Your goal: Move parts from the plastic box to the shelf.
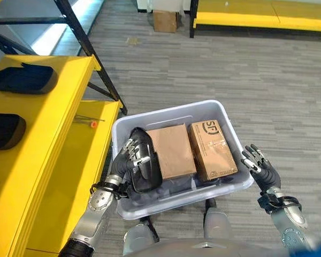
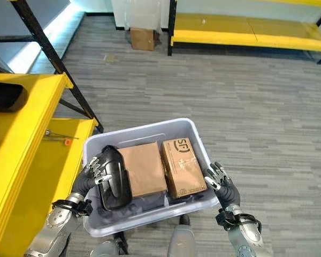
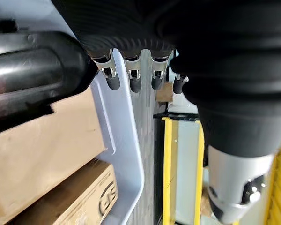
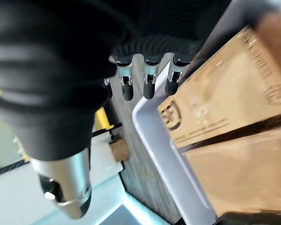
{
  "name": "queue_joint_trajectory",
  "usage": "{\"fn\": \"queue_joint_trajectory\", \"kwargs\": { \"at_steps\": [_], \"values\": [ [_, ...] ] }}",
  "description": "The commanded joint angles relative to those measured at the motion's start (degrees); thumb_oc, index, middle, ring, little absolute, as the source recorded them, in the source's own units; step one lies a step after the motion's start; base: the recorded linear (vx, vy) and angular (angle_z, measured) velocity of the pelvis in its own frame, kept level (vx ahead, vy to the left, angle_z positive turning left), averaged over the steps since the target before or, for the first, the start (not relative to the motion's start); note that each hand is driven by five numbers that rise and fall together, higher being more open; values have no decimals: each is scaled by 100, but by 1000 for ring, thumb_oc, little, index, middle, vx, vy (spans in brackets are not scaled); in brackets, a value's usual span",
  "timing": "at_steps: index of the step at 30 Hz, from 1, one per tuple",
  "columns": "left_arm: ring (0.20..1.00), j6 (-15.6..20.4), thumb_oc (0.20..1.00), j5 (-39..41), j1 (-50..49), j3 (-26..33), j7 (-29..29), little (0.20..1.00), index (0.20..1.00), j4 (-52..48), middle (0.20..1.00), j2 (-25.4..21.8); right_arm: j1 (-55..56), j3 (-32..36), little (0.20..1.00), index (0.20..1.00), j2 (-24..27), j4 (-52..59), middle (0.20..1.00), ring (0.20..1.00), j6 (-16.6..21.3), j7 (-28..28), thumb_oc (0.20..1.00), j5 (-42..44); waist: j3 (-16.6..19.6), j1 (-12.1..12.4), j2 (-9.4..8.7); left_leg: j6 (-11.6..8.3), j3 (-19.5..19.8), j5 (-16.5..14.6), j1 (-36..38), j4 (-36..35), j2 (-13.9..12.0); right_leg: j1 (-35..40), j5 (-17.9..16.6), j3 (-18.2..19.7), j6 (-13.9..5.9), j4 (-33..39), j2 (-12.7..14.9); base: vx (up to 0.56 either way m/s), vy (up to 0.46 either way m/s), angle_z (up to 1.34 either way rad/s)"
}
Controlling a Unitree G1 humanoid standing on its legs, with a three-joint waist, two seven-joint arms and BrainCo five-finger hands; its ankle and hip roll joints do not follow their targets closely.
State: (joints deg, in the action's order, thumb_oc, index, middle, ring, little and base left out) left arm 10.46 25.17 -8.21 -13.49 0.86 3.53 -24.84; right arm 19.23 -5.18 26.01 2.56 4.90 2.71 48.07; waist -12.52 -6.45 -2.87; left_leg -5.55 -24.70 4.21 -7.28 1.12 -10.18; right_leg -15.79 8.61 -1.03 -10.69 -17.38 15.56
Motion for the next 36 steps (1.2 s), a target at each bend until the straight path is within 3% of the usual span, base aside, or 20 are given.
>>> {"fn": "queue_joint_trajectory", "kwargs": {
  "at_steps": [1,11,12,13,15,17,24,36],
  "values": [
    [1000,348,1000,-215,247,302,212,1000,1000,-274,1000,-184,-271,108,1000,1000,108,438,1000,1000,230,89,1000,183,-238,41,-322,-458,290,99,153,684,-944,453,-1586,-202,-175,1366,182,-50,-52,-15],
    [1000,433,1000,-928,1234,323,1130,1000,1000,769,1000,69,-585,-238,1000,1000,239,637,1000,1000,391,6,1000,343,-829,-127,-511,-611,275,421,-400,616,-1238,-507,-1568,13,-67,984,-172,-63,-66,-10],
    [1000,401,1000,-1032,1498,389,1449,1000,1000,1130,1000,154,-614,-345,1000,1000,236,632,1000,1000,419,-26,1000,361,-894,-180,-596,-706,302,358,-426,595,-1284,-594,-1481,37,-91,947,-244,42,-30,-7],
    [1000,409,1000,-1035,1511,386,1454,1000,1000,1145,1000,158,-620,-345,1000,1000,236,630,1000,1000,420,-27,1000,361,-900,-181,-595,-708,303,354,-427,599,-1285,-596,-1474,37,-91,940,-244,0,-89,-7],
    [1000,475,1000,-1008,2020,533,2045,1000,1000,1650,1000,330,-713,-525,1000,1000,194,621,1000,1000,505,-138,1000,387,-1026,-262,-757,-752,294,443,-572,578,-1357,-788,-1532,59,-78,922,-367,-55,-88,-5],
    [1000,513,1000,-968,2177,576,2214,1000,1000,1777,1000,364,-752,-581,1000,1000,184,604,1000,1000,535,-179,1000,383,-1063,-279,-797,-768,304,466,-626,578,-1384,-837,-1544,62,-66,925,-398,-21,-49,-9],
    [1000,846,1000,-928,2816,1038,3682,1000,1000,2235,1000,582,-939,-1009,1000,1000,123,469,1000,1000,850,-427,1000,466,-1366,-343,-1114,-841,370,543,-874,578,-1520,-1089,-1635,27,-34,938,-543,-22,-54,-5],
    [1000,889,1000,-1061,2900,1166,4435,1000,1000,2627,1000,719,-916,-1342,1000,1000,270,558,1000,1000,991,-421,1000,687,-1573,-353,-1389,-859,456,477,-1059,659,-1586,-1208,-1654,-9,19,931,-619,-7,-13,2]
  ]
}}
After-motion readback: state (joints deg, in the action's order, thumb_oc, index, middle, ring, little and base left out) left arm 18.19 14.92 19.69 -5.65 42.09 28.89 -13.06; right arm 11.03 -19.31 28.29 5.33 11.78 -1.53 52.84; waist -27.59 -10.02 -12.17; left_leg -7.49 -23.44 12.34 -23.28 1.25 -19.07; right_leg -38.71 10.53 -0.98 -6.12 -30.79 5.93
